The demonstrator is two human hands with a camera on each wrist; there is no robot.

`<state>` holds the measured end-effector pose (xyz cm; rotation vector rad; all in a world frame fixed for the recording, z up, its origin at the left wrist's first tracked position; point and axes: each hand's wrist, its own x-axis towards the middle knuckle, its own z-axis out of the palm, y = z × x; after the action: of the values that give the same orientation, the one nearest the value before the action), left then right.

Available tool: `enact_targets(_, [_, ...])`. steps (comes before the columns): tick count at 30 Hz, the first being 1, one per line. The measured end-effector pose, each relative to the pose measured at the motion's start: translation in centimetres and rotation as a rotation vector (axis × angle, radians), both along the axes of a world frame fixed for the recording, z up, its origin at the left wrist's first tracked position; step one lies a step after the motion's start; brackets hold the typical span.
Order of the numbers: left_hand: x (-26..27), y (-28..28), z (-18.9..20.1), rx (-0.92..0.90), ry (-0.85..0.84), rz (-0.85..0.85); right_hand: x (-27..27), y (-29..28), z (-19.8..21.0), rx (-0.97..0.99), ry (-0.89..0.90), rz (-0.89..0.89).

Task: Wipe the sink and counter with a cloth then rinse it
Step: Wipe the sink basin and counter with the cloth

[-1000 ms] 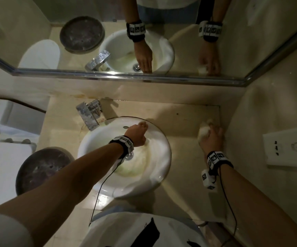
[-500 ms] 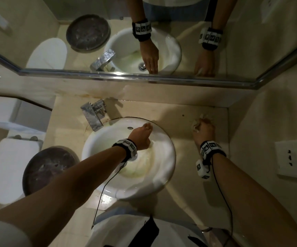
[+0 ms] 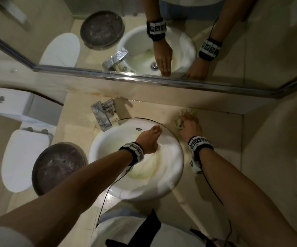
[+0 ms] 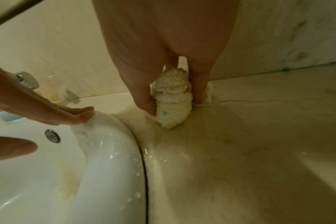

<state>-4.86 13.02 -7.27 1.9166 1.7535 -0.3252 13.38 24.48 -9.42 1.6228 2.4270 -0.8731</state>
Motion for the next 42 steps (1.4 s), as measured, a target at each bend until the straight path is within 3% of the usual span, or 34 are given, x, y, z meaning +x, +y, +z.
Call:
enact_targets(5, [-0.3,0.2,-0.1,-0.012,-0.017,-0.004,2.7,-0.5,-0.6,0.048,0.073,-0.201])
enact_targets(10, [-0.5,0.0,-0.4,-0.003,-0.02,-0.025,8.8,-2.6,-1.0,0.101,0.128,-0.495])
enact_targets(12, [-0.4,0.0,-0.4,-0.003,-0.018,-0.03,11.3,-3.4,-1.5,0.066,0.073,-0.487])
enact_targets(17, [-0.5,-0.2,-0.5,-0.002,-0.021,-0.024,13.3,-4.5,-2.3,-0.039,0.082,-0.26])
enact_targets(23, [-0.4,-0.5,-0.9,-0.009,-0.052,0.023,9.7,-4.3,-2.5,-0.121,0.093,-0.178])
enact_targets(36, [-1.0,-1.0,-1.9,-0.015,-0.124,0.044,-0.3,-0.7,-3.0,-0.015,0.111,-0.109])
enact_targets(42, [-1.3,-0.7,-1.8,-0.022,-0.139,0.031,-8.0,1.3,-4.2,-0.068,0.15,-0.01])
